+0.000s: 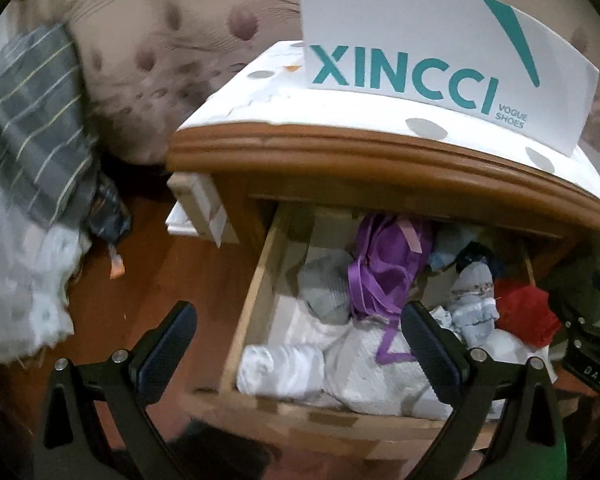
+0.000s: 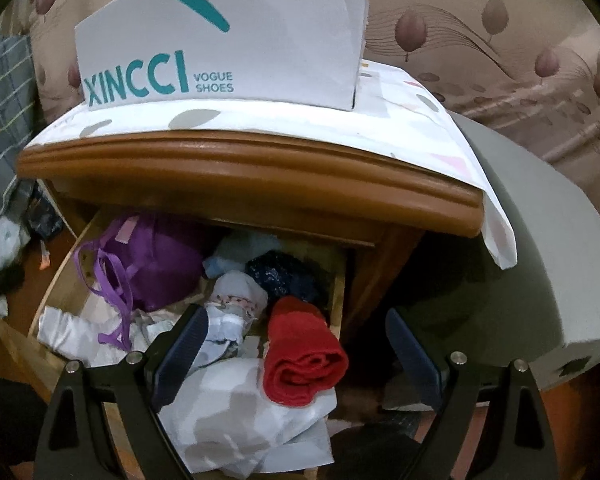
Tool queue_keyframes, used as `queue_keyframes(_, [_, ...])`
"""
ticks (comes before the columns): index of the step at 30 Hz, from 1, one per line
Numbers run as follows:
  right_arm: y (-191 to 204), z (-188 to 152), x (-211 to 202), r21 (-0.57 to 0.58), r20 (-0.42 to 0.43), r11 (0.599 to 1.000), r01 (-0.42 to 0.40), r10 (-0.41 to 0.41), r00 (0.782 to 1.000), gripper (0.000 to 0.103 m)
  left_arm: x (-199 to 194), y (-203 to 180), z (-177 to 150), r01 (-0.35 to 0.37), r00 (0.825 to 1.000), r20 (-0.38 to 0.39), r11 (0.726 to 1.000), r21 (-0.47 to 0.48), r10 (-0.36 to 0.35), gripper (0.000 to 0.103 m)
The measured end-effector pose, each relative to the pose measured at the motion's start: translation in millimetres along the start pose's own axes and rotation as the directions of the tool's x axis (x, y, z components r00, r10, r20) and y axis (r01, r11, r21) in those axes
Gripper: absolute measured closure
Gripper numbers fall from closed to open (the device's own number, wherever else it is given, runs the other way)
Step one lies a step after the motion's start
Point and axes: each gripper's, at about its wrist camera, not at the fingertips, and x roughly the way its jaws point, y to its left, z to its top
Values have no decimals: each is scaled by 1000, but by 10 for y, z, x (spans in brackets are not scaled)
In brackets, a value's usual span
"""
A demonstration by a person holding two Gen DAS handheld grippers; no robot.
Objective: Take underwear out of drawer
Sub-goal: 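Lower the right gripper into the drawer and grasp the red sock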
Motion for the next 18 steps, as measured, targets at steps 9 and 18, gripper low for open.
queue_keyframes(9, [-127,-25,185,-24,-102,999,-43,40,994,10,294,116,-38,25,1000,-14,998,49,-24,1])
queue_keyframes(18, [51,-16,495,-150,-209,988,-21,-11,978,11,376,159,-26,57,998,-35,998,17,-56,1])
